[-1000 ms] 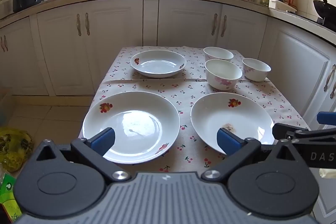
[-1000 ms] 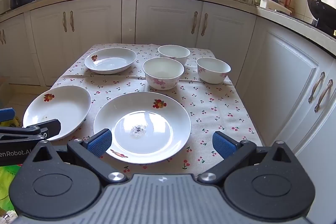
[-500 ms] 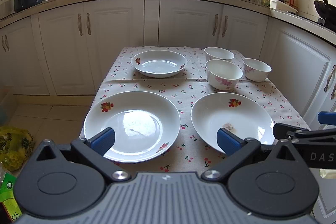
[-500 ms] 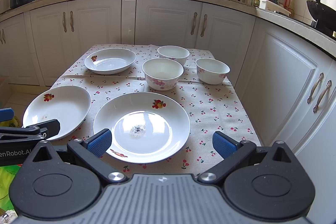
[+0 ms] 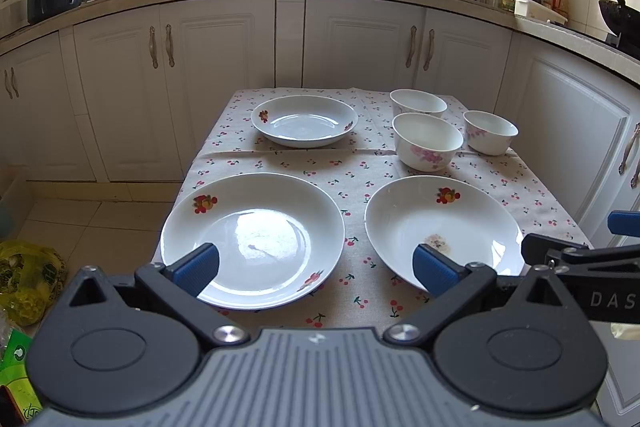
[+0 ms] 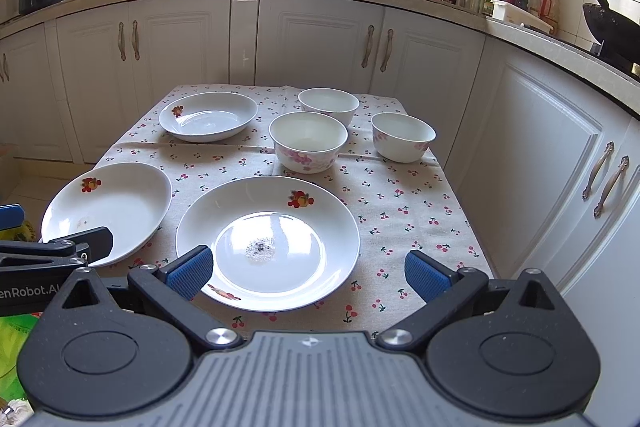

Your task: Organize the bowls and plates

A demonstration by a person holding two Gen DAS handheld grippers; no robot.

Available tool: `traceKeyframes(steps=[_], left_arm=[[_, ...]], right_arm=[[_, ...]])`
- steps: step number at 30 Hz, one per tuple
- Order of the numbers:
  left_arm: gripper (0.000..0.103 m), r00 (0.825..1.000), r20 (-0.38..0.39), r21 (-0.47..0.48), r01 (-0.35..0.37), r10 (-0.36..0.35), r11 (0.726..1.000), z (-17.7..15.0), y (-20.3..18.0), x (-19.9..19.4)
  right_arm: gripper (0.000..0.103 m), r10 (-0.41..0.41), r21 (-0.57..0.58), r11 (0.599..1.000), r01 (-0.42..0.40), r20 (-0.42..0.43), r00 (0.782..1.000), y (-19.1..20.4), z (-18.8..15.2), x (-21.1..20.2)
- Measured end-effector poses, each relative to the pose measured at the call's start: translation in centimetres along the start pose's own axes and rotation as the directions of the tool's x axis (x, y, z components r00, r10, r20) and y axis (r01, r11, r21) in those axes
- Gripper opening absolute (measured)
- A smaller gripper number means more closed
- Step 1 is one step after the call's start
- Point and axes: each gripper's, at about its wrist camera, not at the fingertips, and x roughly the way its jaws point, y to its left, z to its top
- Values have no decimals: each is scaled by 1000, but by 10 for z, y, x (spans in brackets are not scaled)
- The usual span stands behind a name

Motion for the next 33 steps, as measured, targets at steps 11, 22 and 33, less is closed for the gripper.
traceKeyframes(steps=[11, 22, 33], left_arm=[[102, 1000, 2, -2, -2, 2, 1000, 0, 0, -1], [102, 1000, 3, -1, -4, 4, 1000, 1, 0, -1], [102, 1000, 4, 0, -5, 5, 1000, 1, 0, -2]], right_arm=[[103, 1, 3, 1000, -1, 2, 1000, 0, 0, 0], [103, -6, -1, 1000, 6, 7, 1000, 1, -1, -1], [103, -8, -4, 1000, 8, 8, 1000, 2, -1, -2]])
